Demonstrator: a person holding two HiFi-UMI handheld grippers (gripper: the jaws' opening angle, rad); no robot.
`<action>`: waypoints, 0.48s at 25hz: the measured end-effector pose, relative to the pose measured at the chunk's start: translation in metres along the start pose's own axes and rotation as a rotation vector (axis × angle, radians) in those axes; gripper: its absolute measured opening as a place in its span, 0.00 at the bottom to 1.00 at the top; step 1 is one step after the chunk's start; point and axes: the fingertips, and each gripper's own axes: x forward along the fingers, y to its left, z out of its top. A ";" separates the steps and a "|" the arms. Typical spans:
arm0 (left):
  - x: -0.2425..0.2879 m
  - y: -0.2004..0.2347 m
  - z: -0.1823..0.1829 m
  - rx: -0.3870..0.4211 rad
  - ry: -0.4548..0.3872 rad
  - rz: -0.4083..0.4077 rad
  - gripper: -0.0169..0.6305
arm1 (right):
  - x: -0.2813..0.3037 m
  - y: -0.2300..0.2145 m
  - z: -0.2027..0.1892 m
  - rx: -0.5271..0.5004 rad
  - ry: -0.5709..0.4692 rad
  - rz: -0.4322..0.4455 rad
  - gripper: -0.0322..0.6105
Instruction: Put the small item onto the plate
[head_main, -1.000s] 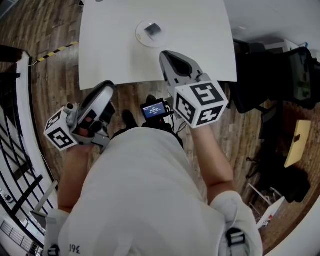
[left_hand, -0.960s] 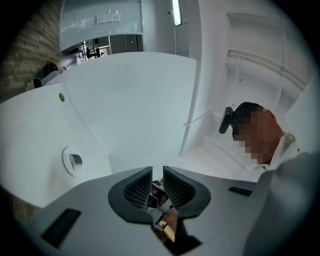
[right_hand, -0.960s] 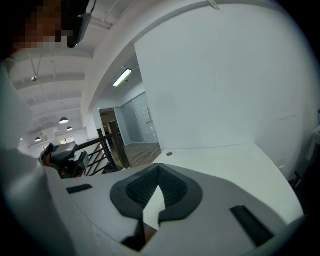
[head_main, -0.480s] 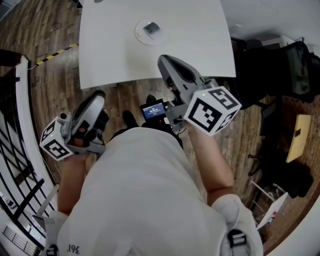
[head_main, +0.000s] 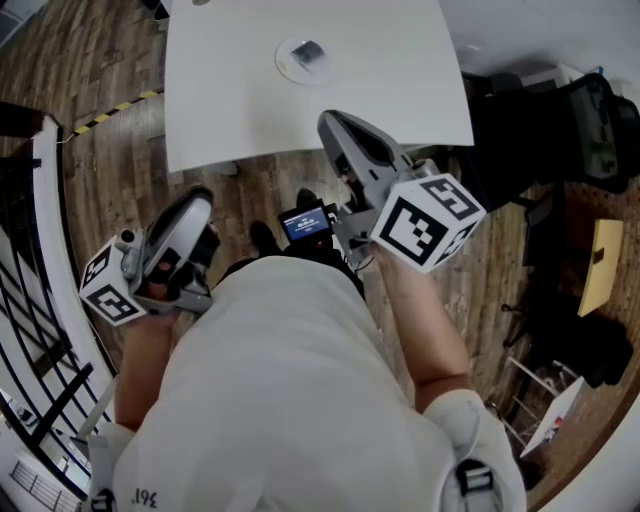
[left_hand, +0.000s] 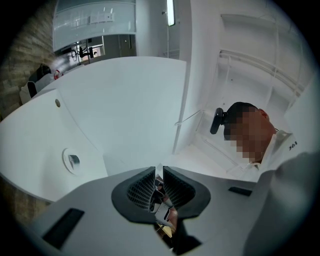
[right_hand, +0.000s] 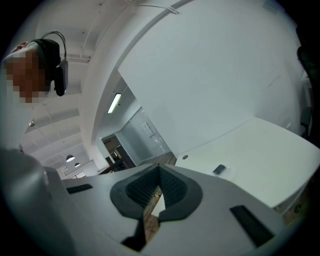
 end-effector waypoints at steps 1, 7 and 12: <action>-0.004 -0.003 0.000 -0.003 0.001 -0.004 0.10 | -0.001 0.004 -0.003 0.004 -0.004 -0.001 0.05; -0.024 -0.012 -0.006 -0.030 0.007 -0.028 0.10 | -0.016 0.027 -0.021 0.017 -0.021 0.004 0.05; -0.033 -0.018 -0.010 -0.028 0.000 -0.027 0.10 | -0.026 0.042 -0.019 -0.052 -0.041 0.008 0.05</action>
